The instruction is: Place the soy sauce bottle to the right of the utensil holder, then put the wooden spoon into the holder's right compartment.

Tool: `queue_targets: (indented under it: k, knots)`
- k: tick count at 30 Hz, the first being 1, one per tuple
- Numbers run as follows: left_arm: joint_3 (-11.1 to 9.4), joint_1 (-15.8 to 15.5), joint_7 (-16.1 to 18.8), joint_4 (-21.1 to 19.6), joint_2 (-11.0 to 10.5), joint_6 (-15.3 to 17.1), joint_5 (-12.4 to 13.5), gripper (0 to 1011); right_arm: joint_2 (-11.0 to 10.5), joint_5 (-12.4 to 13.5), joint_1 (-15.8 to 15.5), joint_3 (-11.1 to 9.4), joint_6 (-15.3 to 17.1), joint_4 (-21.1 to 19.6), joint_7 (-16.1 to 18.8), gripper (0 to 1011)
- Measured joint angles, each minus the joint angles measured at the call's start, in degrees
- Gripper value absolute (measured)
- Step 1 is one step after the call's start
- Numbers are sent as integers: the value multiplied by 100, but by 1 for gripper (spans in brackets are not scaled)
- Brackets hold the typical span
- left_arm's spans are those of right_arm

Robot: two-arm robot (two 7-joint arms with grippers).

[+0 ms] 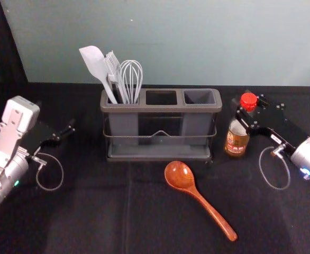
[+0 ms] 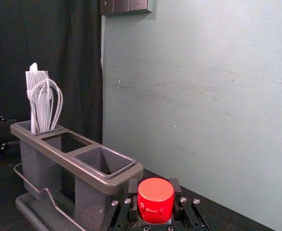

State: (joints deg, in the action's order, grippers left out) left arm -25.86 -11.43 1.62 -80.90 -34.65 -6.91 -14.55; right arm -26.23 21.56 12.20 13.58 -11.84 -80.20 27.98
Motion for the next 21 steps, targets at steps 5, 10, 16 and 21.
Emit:
queue_targets:
  k: [5,10,16,21]
  knots:
    - [0,0,0,0,0,0,0,1005,124,-1,134,17,-63,220,11,388]
    - [0,0,0,0,0,0,0,1005,202,35,228,17,-111,367,85,390]
    - [0,0,0,0,0,0,0,1005,266,54,315,26,-123,478,109,390]
    - [0,0,0,0,0,0,0,1005,302,66,381,48,-126,561,143,390]
